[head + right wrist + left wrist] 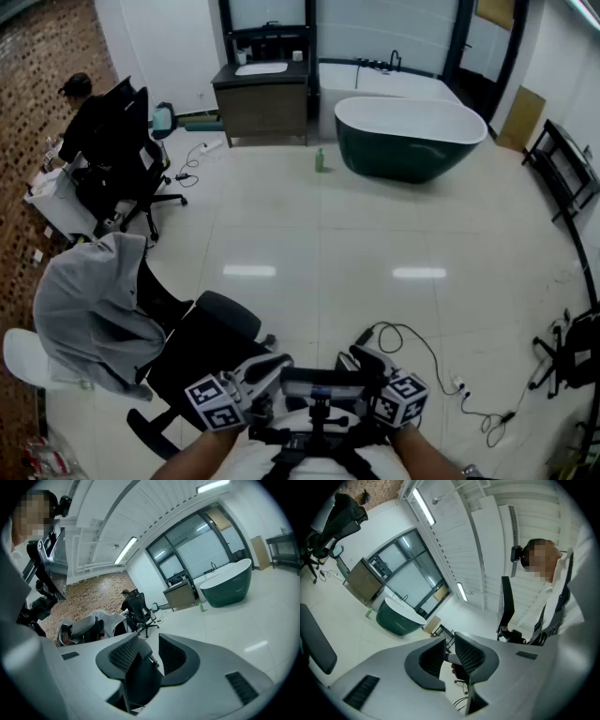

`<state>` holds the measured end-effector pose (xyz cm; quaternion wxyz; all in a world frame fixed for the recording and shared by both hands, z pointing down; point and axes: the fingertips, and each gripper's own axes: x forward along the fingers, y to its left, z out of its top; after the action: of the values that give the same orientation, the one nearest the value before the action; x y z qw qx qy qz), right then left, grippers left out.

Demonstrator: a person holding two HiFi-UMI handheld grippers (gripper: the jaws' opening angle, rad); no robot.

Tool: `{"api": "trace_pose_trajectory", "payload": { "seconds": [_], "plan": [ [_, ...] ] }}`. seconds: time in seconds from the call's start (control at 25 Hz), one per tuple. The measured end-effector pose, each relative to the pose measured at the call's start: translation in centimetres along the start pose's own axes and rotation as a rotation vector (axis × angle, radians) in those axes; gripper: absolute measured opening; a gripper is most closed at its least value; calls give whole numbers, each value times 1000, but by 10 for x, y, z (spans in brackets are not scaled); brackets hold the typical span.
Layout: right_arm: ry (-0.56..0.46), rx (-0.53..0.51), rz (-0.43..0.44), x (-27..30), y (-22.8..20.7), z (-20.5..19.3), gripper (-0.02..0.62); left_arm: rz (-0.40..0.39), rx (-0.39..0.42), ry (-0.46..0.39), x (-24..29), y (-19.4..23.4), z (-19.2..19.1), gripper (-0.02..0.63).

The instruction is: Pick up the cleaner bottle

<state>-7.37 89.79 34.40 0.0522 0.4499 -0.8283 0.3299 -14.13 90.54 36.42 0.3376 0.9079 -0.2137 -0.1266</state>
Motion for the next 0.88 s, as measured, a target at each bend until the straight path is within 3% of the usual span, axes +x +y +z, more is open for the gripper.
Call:
{"api": "trace_pose_trajectory", "payload": {
  "seconds": [0.2,0.52,0.88],
  "plan": [
    [5,-2,0,13,-54,-11,133,-34,55,-21,21,11,18,43],
    [-17,5,1,29,-121,-20,133,-28,11,12,34,20,14,43],
    [9,21,4,39,-172,12,133,47,22,33,84,44,19,41]
  ]
}}
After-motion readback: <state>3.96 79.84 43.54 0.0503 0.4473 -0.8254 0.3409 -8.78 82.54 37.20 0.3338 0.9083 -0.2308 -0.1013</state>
